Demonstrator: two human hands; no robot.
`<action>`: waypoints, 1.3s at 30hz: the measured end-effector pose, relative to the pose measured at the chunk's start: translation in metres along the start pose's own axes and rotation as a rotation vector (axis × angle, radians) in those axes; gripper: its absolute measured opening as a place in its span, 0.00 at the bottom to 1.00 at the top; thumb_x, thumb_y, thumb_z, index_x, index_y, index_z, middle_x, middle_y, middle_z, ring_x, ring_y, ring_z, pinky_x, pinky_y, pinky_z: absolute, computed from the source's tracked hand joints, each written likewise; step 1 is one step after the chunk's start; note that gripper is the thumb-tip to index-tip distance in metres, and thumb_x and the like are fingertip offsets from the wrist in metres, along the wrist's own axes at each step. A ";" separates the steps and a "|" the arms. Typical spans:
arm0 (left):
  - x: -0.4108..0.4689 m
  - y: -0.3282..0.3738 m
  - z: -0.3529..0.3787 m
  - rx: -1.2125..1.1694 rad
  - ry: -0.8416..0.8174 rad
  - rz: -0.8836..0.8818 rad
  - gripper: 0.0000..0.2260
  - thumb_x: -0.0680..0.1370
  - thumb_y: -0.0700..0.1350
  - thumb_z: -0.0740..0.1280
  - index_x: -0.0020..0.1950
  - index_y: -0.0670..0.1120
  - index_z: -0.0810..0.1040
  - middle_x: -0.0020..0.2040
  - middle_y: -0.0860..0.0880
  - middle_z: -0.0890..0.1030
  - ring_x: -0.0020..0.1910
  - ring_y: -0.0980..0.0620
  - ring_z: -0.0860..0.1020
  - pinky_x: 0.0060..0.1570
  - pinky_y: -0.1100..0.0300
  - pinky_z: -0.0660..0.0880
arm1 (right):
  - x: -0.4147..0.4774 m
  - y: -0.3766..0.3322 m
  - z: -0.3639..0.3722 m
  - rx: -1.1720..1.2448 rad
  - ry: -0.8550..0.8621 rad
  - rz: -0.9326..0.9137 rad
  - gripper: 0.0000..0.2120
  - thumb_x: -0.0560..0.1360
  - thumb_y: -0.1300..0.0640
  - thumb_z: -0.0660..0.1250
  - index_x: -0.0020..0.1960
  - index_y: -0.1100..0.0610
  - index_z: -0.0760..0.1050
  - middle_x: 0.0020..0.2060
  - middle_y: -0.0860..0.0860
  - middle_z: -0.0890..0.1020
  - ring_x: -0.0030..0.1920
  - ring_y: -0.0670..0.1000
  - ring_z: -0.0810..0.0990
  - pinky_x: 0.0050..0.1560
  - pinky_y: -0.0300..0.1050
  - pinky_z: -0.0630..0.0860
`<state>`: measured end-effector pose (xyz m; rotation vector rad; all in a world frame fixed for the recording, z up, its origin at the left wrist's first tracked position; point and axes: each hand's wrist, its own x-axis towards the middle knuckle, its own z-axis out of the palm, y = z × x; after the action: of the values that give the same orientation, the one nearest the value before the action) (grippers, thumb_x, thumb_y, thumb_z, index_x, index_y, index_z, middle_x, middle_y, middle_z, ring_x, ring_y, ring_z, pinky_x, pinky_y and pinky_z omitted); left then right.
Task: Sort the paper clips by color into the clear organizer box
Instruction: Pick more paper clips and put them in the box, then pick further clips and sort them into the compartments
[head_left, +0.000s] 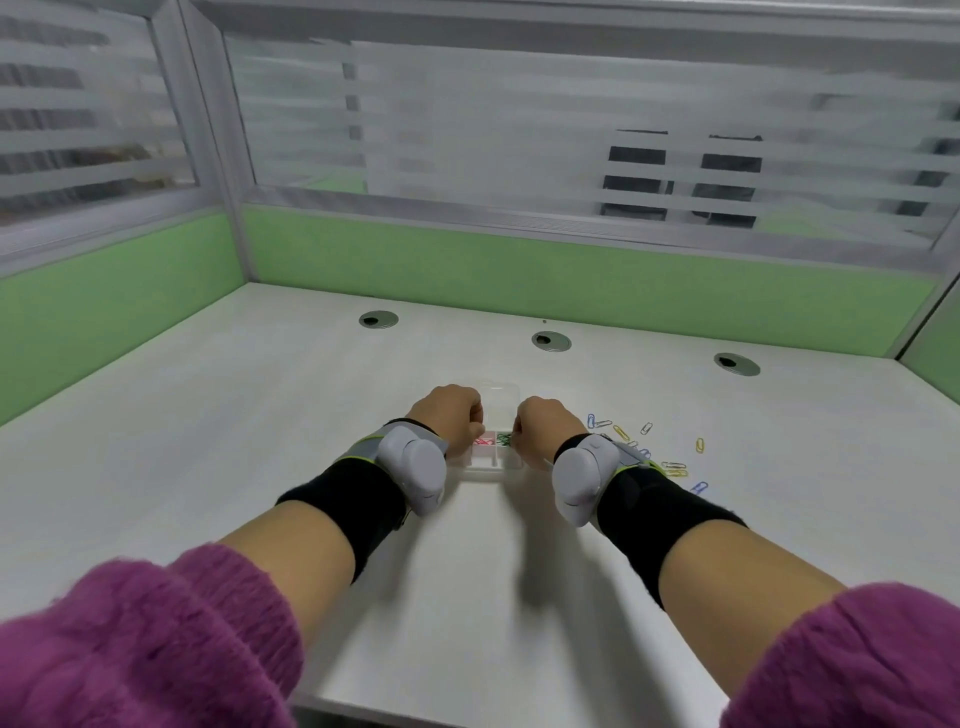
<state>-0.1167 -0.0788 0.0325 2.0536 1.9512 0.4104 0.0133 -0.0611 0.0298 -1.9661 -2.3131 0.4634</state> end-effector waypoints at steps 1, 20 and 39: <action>0.000 0.000 0.000 -0.001 -0.001 0.001 0.08 0.78 0.40 0.63 0.54 0.41 0.79 0.59 0.44 0.80 0.58 0.44 0.77 0.58 0.53 0.74 | 0.001 0.000 0.000 -0.002 -0.003 0.002 0.12 0.76 0.64 0.60 0.57 0.64 0.77 0.56 0.61 0.81 0.51 0.60 0.79 0.52 0.47 0.77; 0.027 0.072 0.027 0.017 -0.041 0.102 0.09 0.77 0.42 0.64 0.56 0.42 0.78 0.59 0.44 0.78 0.59 0.43 0.76 0.57 0.52 0.74 | -0.015 0.089 -0.031 0.036 0.099 0.026 0.13 0.76 0.65 0.58 0.56 0.59 0.77 0.58 0.55 0.80 0.59 0.58 0.77 0.56 0.48 0.74; 0.042 0.104 0.059 0.054 -0.090 0.132 0.09 0.77 0.41 0.63 0.56 0.43 0.77 0.59 0.44 0.78 0.58 0.42 0.76 0.56 0.54 0.73 | -0.020 0.139 -0.033 0.115 0.066 0.077 0.10 0.75 0.64 0.65 0.54 0.63 0.80 0.57 0.59 0.81 0.59 0.59 0.78 0.60 0.49 0.75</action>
<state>0.0037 -0.0419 0.0191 2.2025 1.7999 0.2907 0.1572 -0.0559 0.0266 -1.9901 -2.1285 0.5161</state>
